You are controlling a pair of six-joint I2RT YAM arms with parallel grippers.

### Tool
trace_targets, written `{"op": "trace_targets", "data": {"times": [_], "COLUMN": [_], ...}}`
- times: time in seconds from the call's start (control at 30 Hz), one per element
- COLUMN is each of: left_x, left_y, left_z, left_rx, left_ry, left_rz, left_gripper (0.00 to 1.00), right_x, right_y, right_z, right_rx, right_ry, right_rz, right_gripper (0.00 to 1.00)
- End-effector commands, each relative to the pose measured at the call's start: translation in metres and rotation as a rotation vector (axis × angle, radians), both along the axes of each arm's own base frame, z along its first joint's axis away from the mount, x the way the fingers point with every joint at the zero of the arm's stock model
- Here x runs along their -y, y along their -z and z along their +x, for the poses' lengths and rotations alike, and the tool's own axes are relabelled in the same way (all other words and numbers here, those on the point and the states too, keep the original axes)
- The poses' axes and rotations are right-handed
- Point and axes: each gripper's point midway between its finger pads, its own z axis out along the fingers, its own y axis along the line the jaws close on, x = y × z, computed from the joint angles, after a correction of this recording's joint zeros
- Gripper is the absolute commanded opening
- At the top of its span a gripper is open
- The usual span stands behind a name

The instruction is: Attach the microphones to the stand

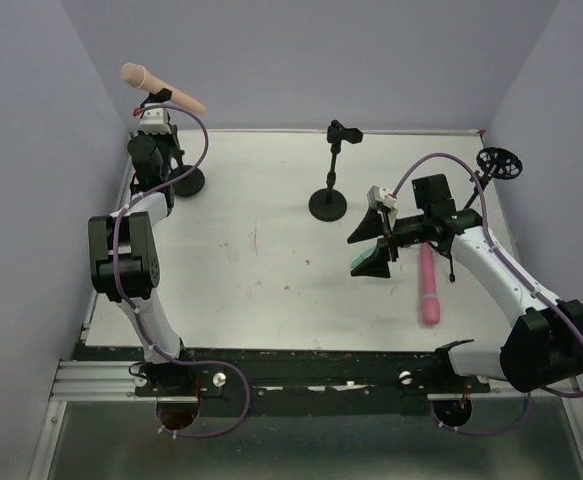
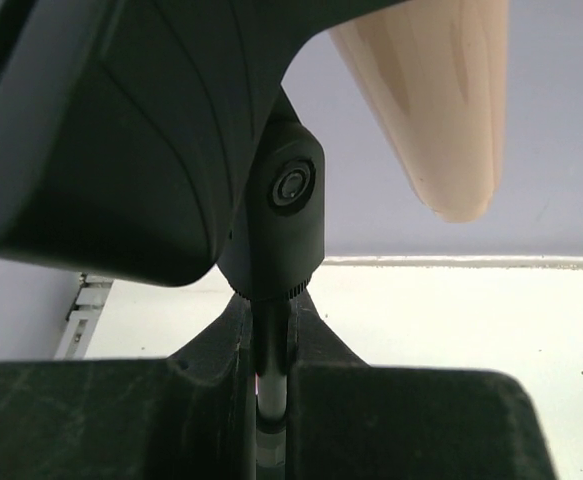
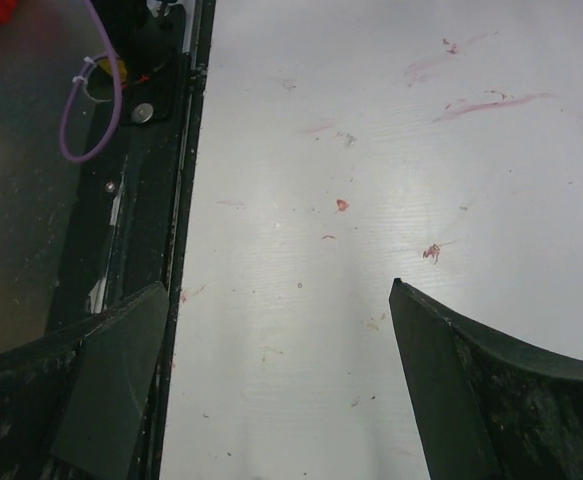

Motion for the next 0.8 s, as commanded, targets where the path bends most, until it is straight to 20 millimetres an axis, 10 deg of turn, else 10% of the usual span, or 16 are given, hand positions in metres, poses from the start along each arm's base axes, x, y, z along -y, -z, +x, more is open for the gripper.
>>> {"op": "trace_targets", "data": {"times": [0.0, 0.57, 0.77], "left_x": [0.008, 0.012, 0.025], "left_y": [-0.043, -0.009, 0.013], "left_z": [0.007, -0.054, -0.088], "left_rx": [0.137, 0.05, -0.028], "left_ry": [0.053, 0.068, 0.104], "left_rz": [-0.017, -0.083, -0.128], "left_gripper": [0.0, 0.77, 0.85], "right_x": [0.001, 0.009, 0.013], "right_y": [-0.005, -0.014, -0.01], "right_z": [-0.001, 0.0, 0.002], "right_rx": [0.0, 0.057, 0.08], "right_ry": [-0.024, 0.014, 0.033], "right_rz": [0.018, 0.039, 0.02], "right_gripper": [1.0, 1.0, 1.0]}}
